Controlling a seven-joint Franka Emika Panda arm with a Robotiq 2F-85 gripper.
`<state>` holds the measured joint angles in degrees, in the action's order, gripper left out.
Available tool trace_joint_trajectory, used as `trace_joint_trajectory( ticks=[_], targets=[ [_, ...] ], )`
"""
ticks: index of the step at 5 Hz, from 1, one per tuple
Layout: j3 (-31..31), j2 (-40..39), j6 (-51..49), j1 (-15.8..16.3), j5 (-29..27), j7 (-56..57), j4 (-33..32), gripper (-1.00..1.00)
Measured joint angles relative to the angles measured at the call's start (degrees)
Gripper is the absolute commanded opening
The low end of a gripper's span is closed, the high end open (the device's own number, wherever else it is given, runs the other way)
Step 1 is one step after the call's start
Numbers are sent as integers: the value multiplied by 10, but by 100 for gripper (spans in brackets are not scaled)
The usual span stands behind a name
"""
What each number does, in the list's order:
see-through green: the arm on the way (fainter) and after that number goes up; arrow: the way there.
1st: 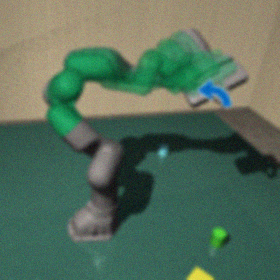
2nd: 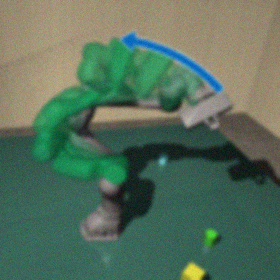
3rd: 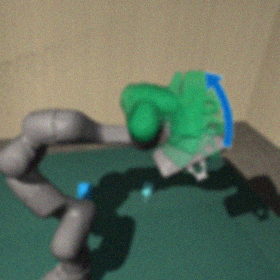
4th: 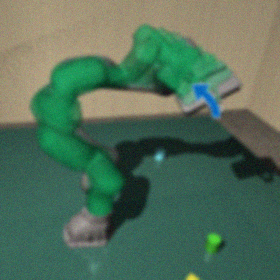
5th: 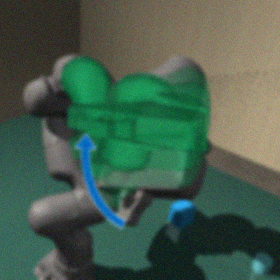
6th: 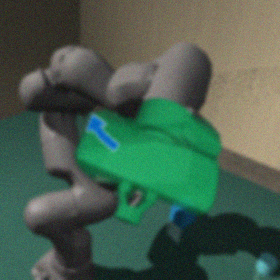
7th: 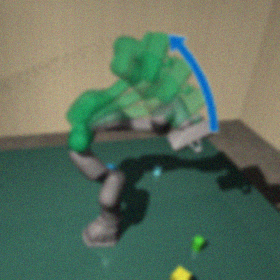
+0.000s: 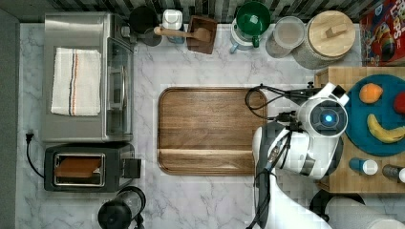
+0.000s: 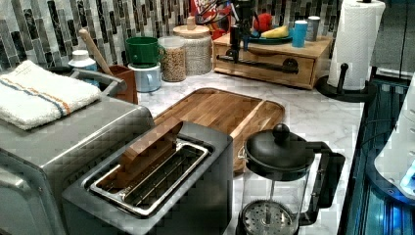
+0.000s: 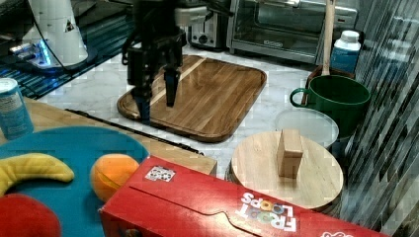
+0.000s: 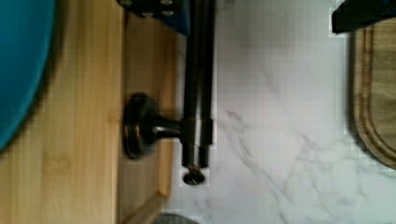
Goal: Open the drawer.
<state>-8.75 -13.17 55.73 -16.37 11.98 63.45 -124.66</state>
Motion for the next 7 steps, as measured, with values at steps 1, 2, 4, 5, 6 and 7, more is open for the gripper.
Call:
trace_joint_trajectory(
  ticks=[1,2,4,5,6,7],
  targets=[
    [-2,0,9,-15,0,8,-12,100],
    [4,-4,10,-30,0,10,-16,100],
    [20,-27,54,-33,-14,12,-13,100],
    [28,-39,58,-38,-10,13,-8,100],
    [24,-43,84,-41,-10,13,-7,100],
    [26,-52,86,-41,-10,18,-7,100]
  ],
)
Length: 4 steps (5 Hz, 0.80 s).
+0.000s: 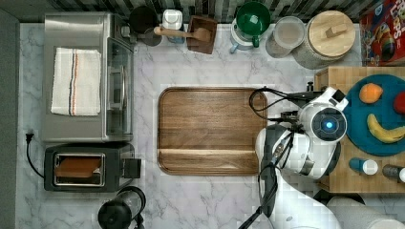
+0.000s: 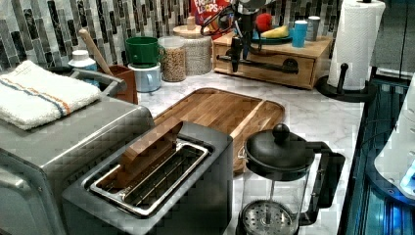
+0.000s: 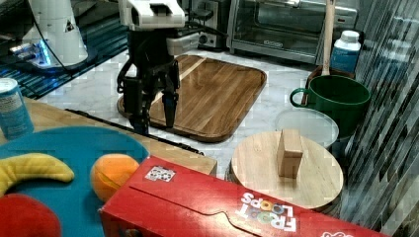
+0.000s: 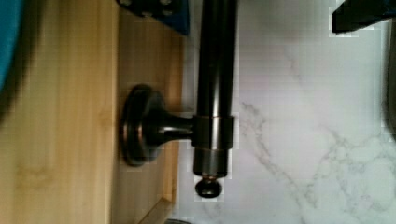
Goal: Open the drawer.
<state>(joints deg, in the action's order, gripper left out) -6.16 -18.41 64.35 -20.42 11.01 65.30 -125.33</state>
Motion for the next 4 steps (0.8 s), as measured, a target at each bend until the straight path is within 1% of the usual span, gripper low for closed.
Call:
trace_joint_trajectory(
  ticks=[2,3,4],
  targets=[
    [2,-36,-20,-6,-5,1,15,100],
    [4,-37,-37,-7,-5,2,19,100],
    [9,-37,-70,-7,-24,2,29,100]
  ],
)
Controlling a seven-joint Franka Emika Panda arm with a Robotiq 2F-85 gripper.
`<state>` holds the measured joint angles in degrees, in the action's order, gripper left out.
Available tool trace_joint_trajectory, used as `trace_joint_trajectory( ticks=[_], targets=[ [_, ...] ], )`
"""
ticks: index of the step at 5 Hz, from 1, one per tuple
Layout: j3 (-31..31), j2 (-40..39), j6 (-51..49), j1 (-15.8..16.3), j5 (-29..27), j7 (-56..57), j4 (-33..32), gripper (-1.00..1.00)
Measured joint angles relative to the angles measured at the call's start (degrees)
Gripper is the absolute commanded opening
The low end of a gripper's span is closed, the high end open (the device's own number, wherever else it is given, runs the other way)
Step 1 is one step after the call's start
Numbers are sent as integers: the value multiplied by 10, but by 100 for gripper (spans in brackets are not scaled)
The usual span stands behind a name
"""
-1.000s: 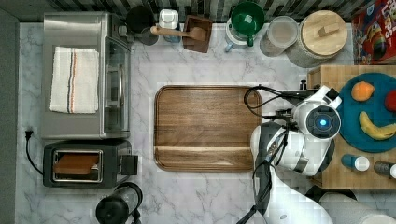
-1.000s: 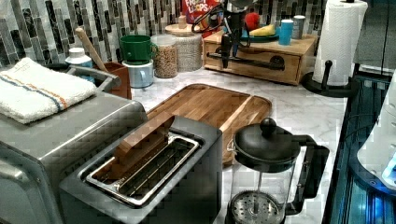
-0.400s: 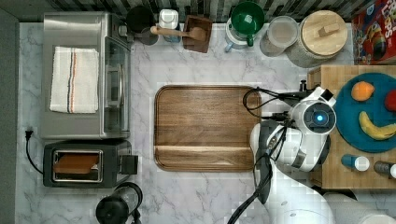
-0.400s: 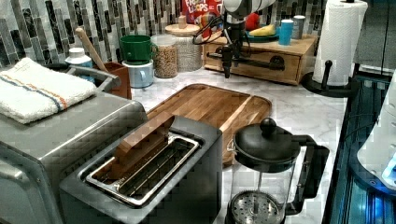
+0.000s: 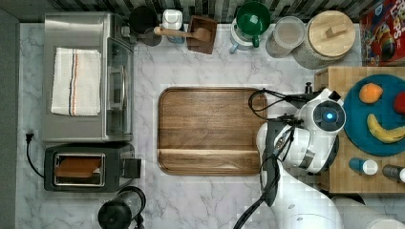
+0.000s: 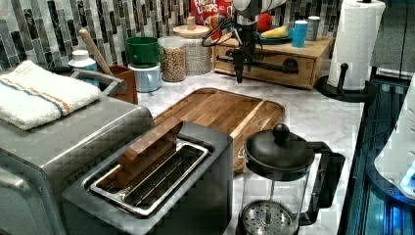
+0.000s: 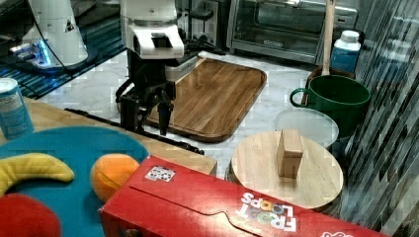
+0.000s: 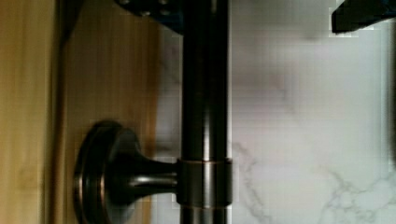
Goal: Open the drawer.
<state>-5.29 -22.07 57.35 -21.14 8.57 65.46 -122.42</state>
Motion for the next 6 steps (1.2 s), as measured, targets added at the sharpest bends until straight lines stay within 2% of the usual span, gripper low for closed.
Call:
trace_joint_trajectory(
  ticks=[3,5,6],
  targets=[
    [33,12,-29,11,-16,-15,-10,100],
    [63,32,-73,45,-33,-41,-27,100],
    [89,40,-81,46,-57,-43,-36,100]
  ],
)
